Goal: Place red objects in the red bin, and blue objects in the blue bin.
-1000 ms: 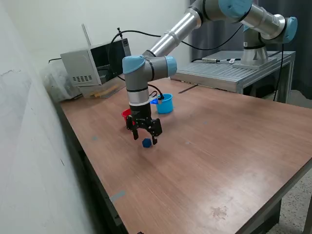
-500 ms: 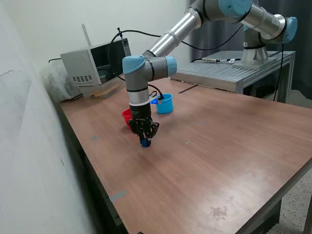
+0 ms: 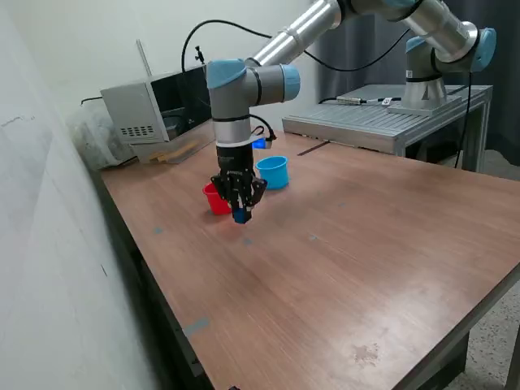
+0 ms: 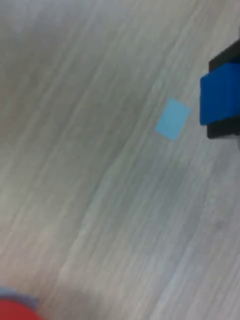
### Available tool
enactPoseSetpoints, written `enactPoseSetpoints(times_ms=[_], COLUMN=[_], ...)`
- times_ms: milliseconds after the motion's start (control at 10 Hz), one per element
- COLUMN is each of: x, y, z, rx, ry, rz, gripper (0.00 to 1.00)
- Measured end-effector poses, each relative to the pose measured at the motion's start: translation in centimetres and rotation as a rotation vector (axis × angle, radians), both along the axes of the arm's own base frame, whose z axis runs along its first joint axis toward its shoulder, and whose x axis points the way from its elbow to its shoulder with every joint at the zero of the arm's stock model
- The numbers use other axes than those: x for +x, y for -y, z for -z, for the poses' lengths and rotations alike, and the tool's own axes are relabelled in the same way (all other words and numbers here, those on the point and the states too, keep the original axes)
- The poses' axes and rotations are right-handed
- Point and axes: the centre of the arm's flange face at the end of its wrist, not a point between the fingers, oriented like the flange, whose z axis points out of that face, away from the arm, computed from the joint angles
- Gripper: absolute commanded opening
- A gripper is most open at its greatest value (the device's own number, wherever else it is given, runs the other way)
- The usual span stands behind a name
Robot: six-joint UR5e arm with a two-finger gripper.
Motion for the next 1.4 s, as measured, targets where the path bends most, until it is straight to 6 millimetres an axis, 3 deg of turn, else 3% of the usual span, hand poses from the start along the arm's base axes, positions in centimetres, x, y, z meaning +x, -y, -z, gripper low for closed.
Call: enactPoseSetpoints(times_ms=[300,600,700,1200,1400], x=[5.4,11.7,13.0,15.9,16.6], y=[0.6,-0.5,-2.1,-14.9,-17.4], z=[-4.0,-7.7,-8.1,-6.4,-5.5], rx=[0.007,0.016,0.023,0.049,0.058], ry=[0.059,0.095,0.105,0.176,0.201], rz=[-0.021,-0.039,-0.028,0.11,0.12], gripper=[0.0,0.0,0.0,0.0,0.0])
